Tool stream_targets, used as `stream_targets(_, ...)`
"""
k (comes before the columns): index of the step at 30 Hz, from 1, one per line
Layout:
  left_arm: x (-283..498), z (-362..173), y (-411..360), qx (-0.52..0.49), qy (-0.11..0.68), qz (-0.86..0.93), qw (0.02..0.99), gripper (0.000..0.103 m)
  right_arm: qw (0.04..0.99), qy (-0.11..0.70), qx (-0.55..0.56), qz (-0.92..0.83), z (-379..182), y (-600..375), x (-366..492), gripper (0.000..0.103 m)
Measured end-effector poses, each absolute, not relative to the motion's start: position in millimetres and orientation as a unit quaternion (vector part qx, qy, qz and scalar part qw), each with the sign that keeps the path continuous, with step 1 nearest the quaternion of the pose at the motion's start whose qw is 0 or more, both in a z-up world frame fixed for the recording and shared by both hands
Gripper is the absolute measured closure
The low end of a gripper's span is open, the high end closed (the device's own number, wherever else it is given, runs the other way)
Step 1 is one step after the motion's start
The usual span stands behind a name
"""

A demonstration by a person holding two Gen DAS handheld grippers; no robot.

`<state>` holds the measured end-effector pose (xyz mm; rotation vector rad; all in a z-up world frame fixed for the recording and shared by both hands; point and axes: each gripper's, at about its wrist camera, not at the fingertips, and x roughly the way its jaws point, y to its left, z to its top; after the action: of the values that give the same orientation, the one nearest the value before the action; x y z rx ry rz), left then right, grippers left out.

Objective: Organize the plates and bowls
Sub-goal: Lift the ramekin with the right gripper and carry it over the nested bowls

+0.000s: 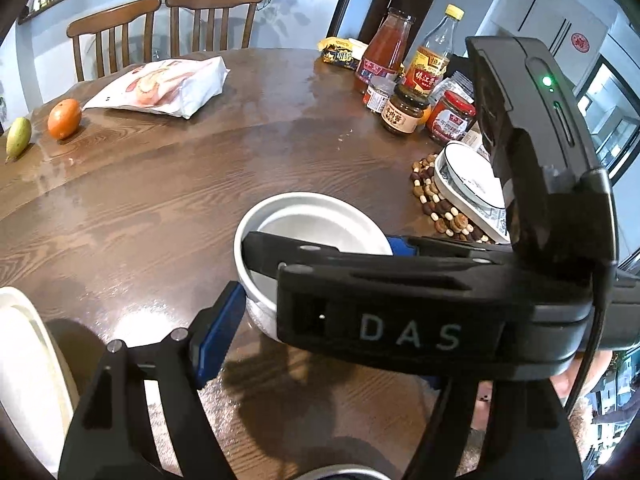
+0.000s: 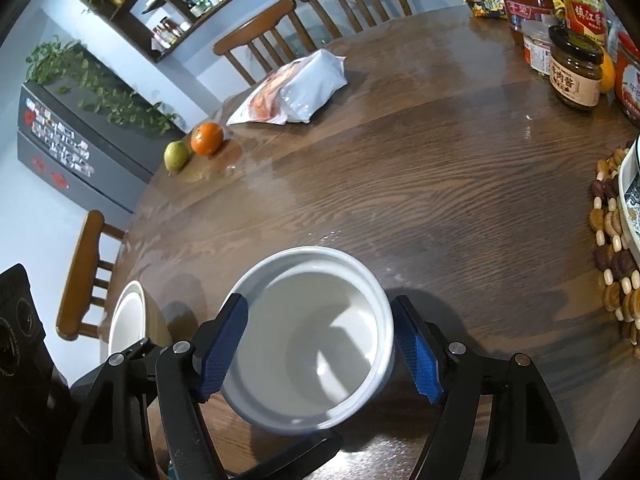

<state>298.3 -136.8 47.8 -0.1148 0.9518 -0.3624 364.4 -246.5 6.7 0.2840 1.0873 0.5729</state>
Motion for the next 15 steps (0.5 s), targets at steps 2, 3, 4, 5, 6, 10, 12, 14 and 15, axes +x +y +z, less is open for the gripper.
stream_targets(2, 293, 52, -134, -0.052, 0.450, -0.171, 0.875, 0.029, 0.810, 0.505, 0.129, 0.270, 10, -244, 360, 0.027)
stream_targets(3, 291, 55, -133, -0.051, 0.447, -0.169, 0.877, 0.029, 0.811, 0.501, 0.127, 0.272, 13, -242, 358, 0.027)
stream_targets(4, 289, 56, -132, -0.051, 0.445, -0.168, 0.878, 0.029, 0.813, 0.499, 0.127, 0.274, 16, -240, 356, 0.027)
stream_targets(5, 287, 58, -130, -0.049, 0.444, -0.166, 0.879, 0.029, 0.813, 0.496, 0.128, 0.276, 18, -239, 354, 0.027)
stream_targets(6, 284, 59, -128, -0.050, 0.443, -0.164, 0.880, 0.029, 0.814, 0.494, 0.128, 0.278, 20, -237, 352, 0.027)
stream_targets(10, 275, 66, -122, -0.047, 0.436, -0.155, 0.885, 0.029, 0.815, 0.488, 0.126, 0.287, 26, -230, 343, 0.027)
stream_targets(12, 270, 70, -118, -0.045, 0.434, -0.152, 0.887, 0.029, 0.815, 0.485, 0.126, 0.292, 30, -226, 338, 0.027)
stream_targets(14, 265, 74, -114, -0.046, 0.430, -0.152, 0.889, 0.029, 0.816, 0.482, 0.126, 0.294, 34, -223, 334, 0.027)
stream_targets(15, 262, 76, -112, -0.048, 0.428, -0.152, 0.890, 0.029, 0.816, 0.481, 0.125, 0.295, 36, -220, 331, 0.027)
